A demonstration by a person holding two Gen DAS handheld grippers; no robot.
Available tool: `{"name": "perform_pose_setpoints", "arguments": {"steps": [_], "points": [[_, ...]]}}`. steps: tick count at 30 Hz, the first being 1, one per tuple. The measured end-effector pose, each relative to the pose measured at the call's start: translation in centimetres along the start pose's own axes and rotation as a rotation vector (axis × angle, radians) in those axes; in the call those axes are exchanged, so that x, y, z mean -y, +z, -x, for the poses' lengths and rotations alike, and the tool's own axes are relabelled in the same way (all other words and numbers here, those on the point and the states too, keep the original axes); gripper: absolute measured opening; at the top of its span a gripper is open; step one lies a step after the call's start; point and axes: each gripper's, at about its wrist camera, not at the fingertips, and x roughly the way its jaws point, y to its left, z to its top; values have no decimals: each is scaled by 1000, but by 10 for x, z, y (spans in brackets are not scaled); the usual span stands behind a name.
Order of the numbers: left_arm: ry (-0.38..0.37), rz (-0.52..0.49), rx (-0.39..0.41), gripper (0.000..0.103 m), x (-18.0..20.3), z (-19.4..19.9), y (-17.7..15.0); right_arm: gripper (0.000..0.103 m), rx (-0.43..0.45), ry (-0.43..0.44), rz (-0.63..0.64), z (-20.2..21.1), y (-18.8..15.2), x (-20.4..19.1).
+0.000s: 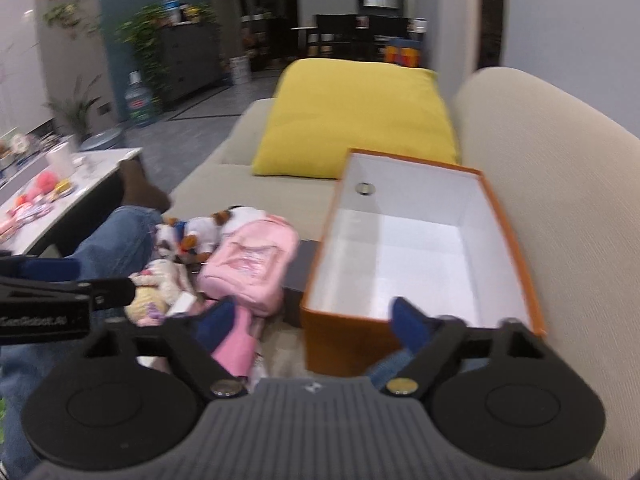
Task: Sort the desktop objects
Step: 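Reach the right tool to the pink backpack and close on it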
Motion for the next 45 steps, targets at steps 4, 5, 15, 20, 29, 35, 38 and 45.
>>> {"name": "perform_pose_setpoints", "arguments": {"steps": [4, 5, 15, 20, 29, 35, 38, 45], "points": [[-28, -1, -47, 59, -12, -13, 7, 61, -32, 65, 58, -18, 10, -12], [-31, -10, -54, 59, -13, -17, 10, 60, -43, 79, 74, -24, 14, -15], [-124, -45, -122, 57, -18, -63, 44, 48, -164, 146, 212, -86, 55, -19], [-235, -17, -185, 43, -20, -102, 58, 48, -303, 187, 322, -141, 91, -15], [-260, -94, -272, 37, -13, -150, 81, 48, -531, 282, 467, -221, 120, -18], [-266, -139, -344, 37, -11, -175, 91, 50, -626, 333, 496, -250, 128, -18], [-310, -116, -372, 37, -12, -183, 92, 51, -651, 355, 502, -260, 130, -15], [-308, -146, -364, 33, -7, -178, 87, 8, -636, 378, 481, -259, 131, -10]]}}
